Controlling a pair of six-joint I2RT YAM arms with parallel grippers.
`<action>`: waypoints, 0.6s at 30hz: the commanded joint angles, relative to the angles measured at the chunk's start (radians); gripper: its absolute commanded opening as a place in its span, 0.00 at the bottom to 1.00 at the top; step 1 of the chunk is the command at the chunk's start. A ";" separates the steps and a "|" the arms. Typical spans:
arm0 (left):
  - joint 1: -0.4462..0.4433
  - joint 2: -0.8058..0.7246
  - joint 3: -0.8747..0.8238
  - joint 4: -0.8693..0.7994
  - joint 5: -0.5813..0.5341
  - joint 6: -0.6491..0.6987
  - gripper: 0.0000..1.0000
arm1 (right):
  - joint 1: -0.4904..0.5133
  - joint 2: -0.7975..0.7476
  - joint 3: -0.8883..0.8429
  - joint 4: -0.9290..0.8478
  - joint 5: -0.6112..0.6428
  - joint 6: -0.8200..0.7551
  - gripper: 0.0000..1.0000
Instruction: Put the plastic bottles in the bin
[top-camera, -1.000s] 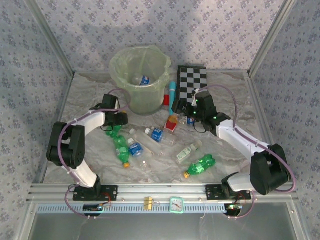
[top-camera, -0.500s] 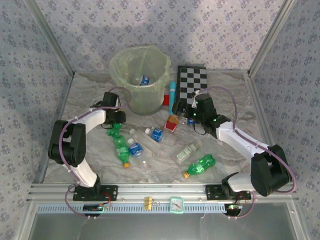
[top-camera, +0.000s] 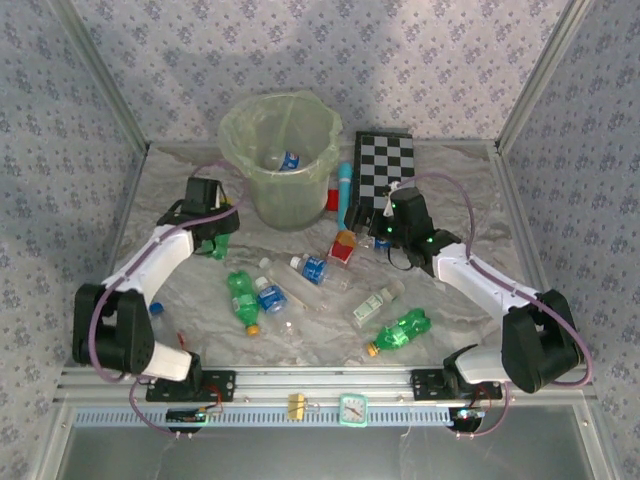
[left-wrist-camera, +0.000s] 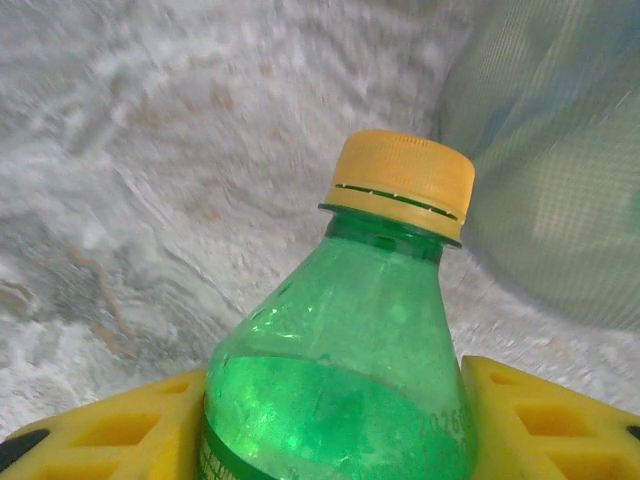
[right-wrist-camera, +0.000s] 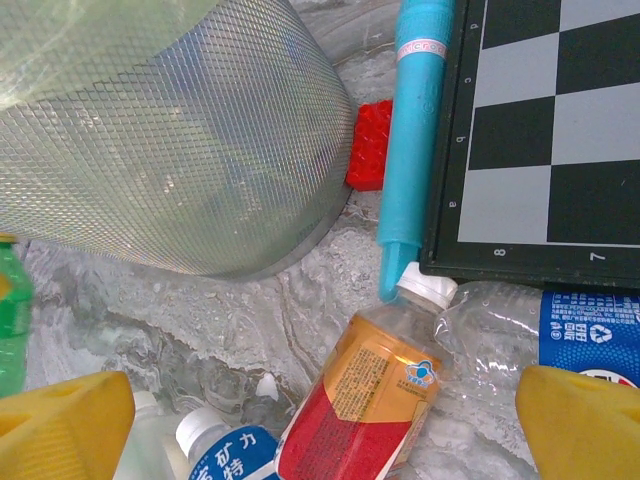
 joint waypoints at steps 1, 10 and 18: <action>0.034 -0.107 -0.007 -0.009 -0.006 -0.042 0.50 | -0.007 -0.028 0.003 0.003 -0.014 -0.022 1.00; 0.069 -0.344 0.097 -0.013 0.090 -0.049 0.51 | -0.016 -0.046 -0.019 0.029 -0.019 -0.027 1.00; 0.069 -0.336 0.277 0.127 0.309 -0.140 0.52 | -0.031 -0.050 -0.020 0.017 -0.034 -0.024 1.00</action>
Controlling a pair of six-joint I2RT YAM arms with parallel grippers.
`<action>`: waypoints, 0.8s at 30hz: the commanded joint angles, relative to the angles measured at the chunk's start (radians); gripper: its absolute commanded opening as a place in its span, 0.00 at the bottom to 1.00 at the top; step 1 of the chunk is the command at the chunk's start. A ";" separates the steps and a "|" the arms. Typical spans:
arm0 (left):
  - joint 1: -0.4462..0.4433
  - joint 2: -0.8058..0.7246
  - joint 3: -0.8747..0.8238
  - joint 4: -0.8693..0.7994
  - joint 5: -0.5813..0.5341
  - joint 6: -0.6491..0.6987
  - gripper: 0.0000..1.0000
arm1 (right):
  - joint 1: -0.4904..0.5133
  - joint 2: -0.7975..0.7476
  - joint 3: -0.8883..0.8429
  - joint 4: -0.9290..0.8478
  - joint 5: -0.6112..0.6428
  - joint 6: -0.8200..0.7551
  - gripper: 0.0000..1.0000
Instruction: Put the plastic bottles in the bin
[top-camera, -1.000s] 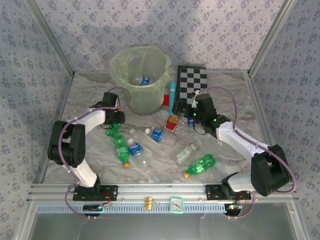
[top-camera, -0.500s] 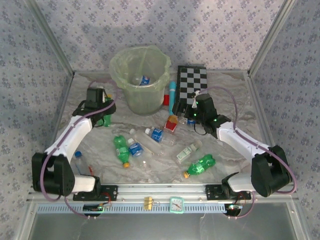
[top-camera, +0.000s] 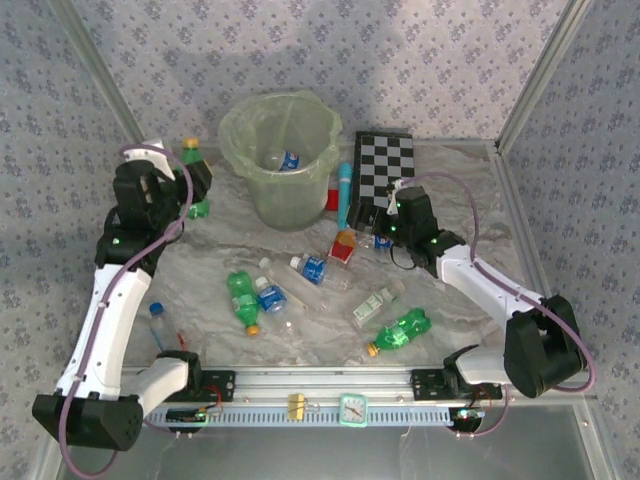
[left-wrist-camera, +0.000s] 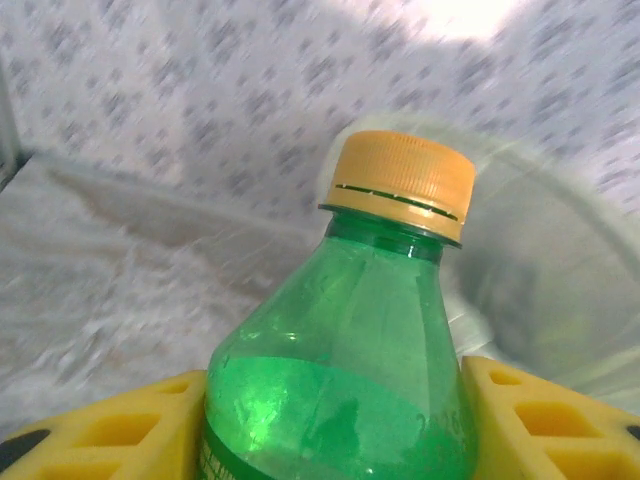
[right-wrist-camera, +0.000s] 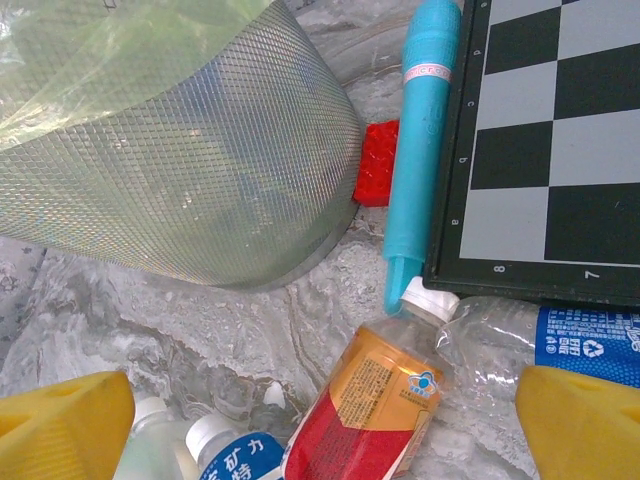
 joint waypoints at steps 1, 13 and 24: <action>0.003 0.031 0.090 0.118 0.156 -0.072 0.52 | -0.010 -0.027 -0.012 -0.003 -0.012 -0.012 1.00; -0.150 0.376 0.400 0.251 0.241 -0.074 0.51 | -0.064 -0.115 -0.097 0.051 -0.061 0.001 1.00; -0.246 0.747 0.696 0.039 0.184 0.036 0.52 | -0.066 -0.235 -0.185 0.066 0.036 -0.045 1.00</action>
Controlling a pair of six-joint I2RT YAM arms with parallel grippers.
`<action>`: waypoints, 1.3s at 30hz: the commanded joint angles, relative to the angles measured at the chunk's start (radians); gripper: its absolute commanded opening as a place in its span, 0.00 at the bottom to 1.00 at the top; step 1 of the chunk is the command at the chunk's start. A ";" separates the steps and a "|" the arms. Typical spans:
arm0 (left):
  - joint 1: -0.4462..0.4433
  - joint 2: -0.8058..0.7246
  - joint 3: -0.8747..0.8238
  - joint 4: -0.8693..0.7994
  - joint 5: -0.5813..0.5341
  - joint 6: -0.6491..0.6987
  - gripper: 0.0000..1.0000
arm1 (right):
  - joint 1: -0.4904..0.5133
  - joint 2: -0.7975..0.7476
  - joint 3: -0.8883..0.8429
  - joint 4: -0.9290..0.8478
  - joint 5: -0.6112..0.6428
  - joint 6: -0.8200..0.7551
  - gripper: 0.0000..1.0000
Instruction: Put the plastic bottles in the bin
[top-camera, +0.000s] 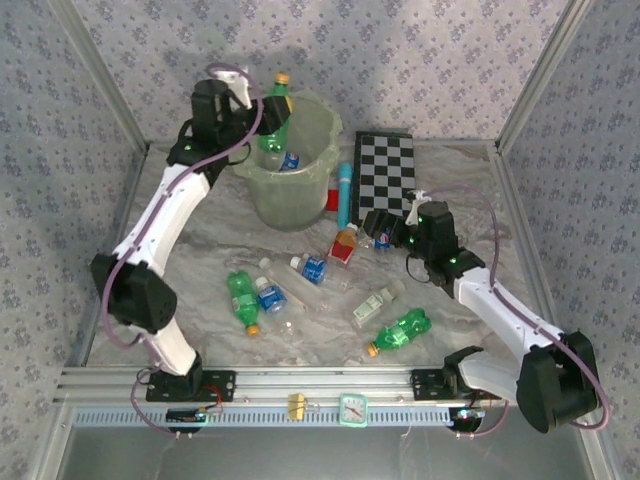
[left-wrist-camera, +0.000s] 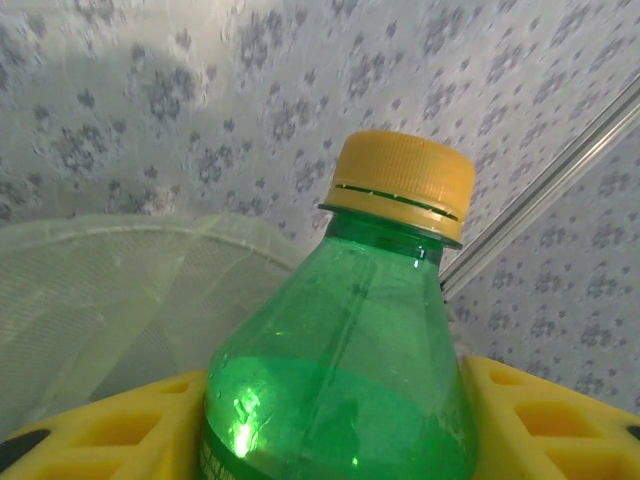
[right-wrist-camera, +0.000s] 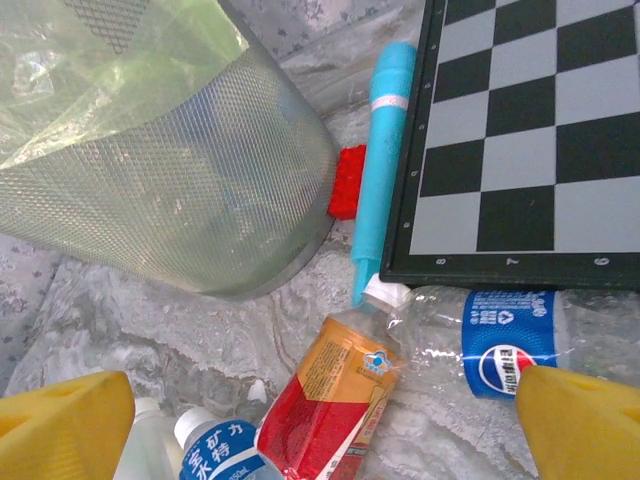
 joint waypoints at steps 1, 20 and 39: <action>-0.037 0.084 0.129 -0.132 -0.045 0.092 0.52 | 0.001 -0.047 -0.029 0.019 0.049 -0.037 1.00; -0.105 0.285 0.344 -0.368 -0.233 0.214 0.73 | -0.001 -0.078 -0.023 -0.028 0.082 -0.058 1.00; -0.223 -0.323 -0.369 0.080 -0.295 0.205 1.00 | 0.060 -0.080 0.168 -0.690 0.394 0.146 1.00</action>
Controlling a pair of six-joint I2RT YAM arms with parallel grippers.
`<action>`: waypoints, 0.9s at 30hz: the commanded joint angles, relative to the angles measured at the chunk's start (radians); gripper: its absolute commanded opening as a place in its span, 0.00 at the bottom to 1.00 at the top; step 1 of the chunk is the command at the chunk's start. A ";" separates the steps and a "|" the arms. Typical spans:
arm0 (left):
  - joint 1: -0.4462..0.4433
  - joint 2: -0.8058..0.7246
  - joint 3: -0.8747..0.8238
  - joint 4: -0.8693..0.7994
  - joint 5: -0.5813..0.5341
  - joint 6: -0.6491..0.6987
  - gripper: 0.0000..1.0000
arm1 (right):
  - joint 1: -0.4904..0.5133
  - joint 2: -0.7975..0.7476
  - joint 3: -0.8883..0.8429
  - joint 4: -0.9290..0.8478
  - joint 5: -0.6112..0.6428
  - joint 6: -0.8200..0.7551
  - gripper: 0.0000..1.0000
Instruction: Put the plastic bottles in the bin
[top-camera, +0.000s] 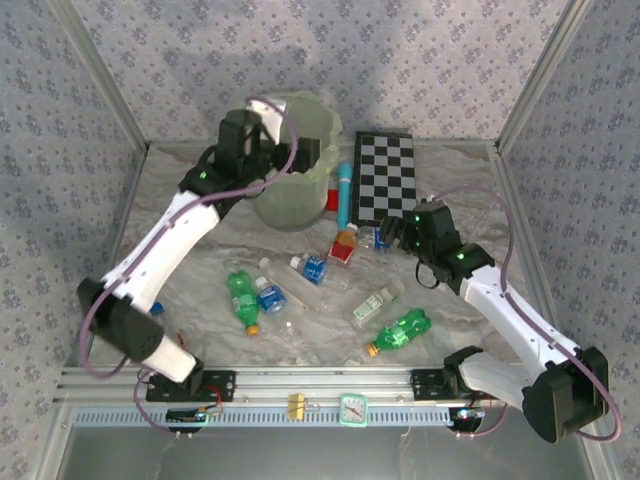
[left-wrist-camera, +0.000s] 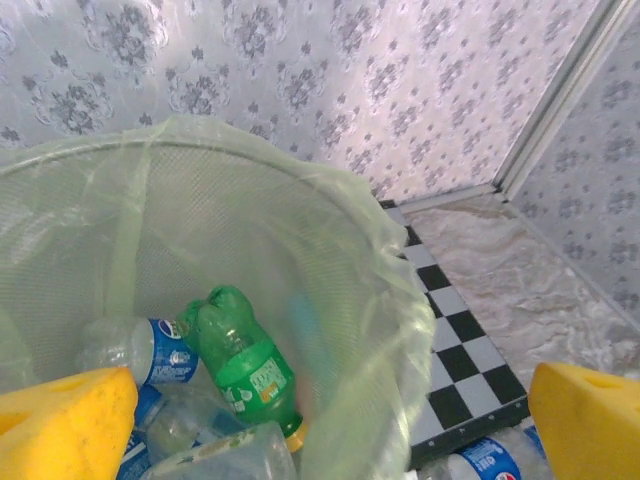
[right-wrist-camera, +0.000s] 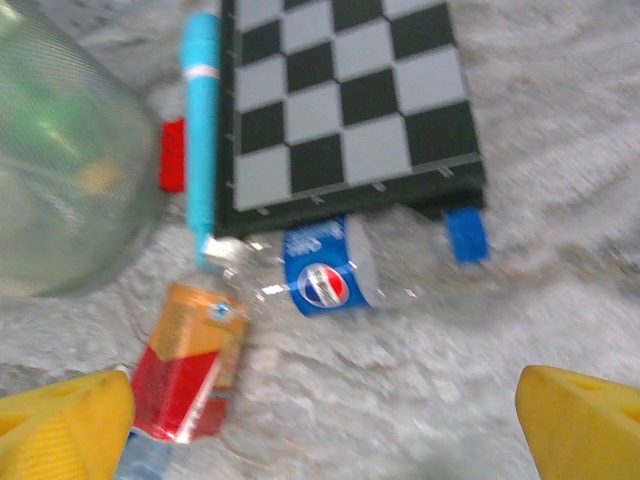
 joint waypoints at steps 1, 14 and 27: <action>-0.014 -0.101 -0.179 0.188 -0.015 -0.049 1.00 | 0.015 -0.037 0.023 -0.228 0.097 0.099 1.00; -0.178 -0.277 -0.784 0.450 -0.109 -0.336 1.00 | 0.124 -0.171 -0.161 -0.489 -0.060 0.448 1.00; -0.195 -0.228 -0.818 0.475 -0.176 -0.349 1.00 | 0.254 -0.197 -0.338 -0.345 -0.100 0.733 0.97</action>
